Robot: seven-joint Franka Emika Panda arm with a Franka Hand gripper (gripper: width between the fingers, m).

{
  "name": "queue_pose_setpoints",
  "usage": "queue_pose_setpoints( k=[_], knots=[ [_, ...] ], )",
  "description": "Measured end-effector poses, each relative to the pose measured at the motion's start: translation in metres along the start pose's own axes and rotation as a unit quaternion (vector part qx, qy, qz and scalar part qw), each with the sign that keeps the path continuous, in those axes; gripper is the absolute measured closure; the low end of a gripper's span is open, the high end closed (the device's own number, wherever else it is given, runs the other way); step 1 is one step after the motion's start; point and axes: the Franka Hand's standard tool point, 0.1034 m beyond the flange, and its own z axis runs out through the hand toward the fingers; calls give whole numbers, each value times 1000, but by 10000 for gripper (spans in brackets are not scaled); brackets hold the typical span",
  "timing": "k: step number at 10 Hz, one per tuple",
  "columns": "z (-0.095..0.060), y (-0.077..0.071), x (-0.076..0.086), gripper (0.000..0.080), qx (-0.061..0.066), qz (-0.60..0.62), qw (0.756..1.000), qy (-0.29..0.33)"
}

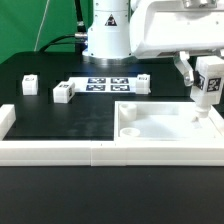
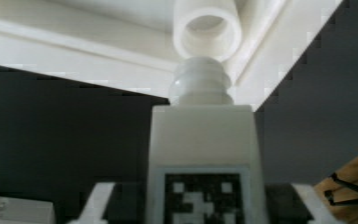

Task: Assemble one leg

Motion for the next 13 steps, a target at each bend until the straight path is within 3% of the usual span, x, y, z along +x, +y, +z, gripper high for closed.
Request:
queue_pose_setpoints(
  k=[2, 7, 13],
  knots=[
    [14, -3, -11, 515, 3, 3, 1000, -12],
    [27, -2, -17, 515, 0, 6, 1000, -5],
    [31, -3, -18, 487, -5, 6, 1000, 16]
  ],
)
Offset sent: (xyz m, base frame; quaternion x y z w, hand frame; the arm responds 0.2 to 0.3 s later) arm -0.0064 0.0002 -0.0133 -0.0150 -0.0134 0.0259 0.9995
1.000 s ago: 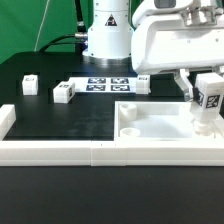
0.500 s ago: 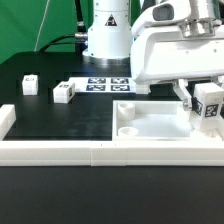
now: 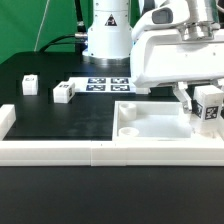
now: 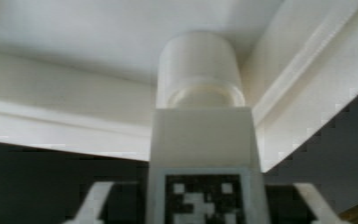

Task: Assemble one leg

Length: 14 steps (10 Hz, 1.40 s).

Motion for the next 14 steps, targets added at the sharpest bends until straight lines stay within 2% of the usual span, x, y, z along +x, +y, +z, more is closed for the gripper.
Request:
queue_pose_setpoints(
  k=[1, 2, 3, 4, 7, 9, 11, 13, 14],
  knots=[
    [0, 0, 0, 312, 0, 0, 1000, 0],
    [0, 0, 0, 312, 0, 0, 1000, 0],
    [0, 0, 0, 186, 0, 0, 1000, 0],
    [0, 0, 0, 161, 0, 0, 1000, 0],
    [-1, -1, 1, 152, 0, 1, 1000, 1],
    [-16, -6, 11, 151, 2, 0, 1000, 3],
    [-23, -5, 17, 151, 2, 0, 1000, 6],
    [-20, -8, 15, 151, 8, 0, 1000, -17],
    [-20, -8, 16, 151, 7, 0, 1000, -14]
  ],
)
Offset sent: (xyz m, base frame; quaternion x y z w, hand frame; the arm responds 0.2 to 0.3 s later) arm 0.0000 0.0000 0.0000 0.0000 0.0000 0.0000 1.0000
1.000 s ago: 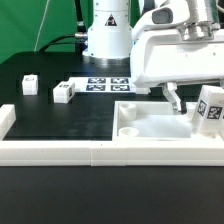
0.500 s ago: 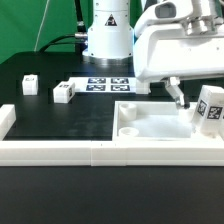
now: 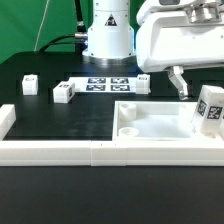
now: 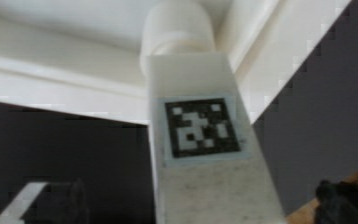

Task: Assemble one leg

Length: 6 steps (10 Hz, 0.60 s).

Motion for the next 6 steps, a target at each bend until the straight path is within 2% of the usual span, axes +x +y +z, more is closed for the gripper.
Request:
queue_pose_setpoints(
  k=[1, 3, 5, 6],
  knots=[
    [3, -4, -6, 151, 9, 3, 999, -35],
    [6, -6, -1, 151, 18, 33, 993, -113],
    [5, 0, 3, 151, 29, 30, 978, -204],
    [7, 4, 6, 151, 33, 30, 974, -224]
  ],
)
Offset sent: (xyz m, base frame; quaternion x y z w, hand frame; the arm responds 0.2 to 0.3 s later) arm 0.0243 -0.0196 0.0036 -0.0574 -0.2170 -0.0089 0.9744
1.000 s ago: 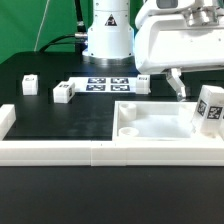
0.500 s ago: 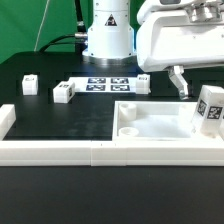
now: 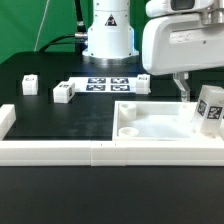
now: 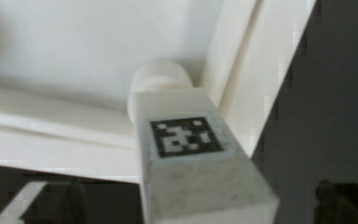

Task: Assemble one leg

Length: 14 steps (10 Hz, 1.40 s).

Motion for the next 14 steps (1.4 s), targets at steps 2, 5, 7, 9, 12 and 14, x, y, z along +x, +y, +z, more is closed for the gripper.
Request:
queue_pose_setpoints(
  k=[2, 5, 7, 9, 12, 14],
  knots=[
    [2, 0, 1, 151, 2, 3, 1000, -10],
    [4, 3, 0, 204, 1, 4, 1000, -9],
    [4, 3, 0, 493, 1, 4, 1000, -9],
    [4, 3, 0, 509, 1, 4, 1000, -9],
    [4, 3, 0, 509, 2, 21, 1000, -9],
    [5, 2, -1, 509, 4, 67, 998, -9]
  ],
)
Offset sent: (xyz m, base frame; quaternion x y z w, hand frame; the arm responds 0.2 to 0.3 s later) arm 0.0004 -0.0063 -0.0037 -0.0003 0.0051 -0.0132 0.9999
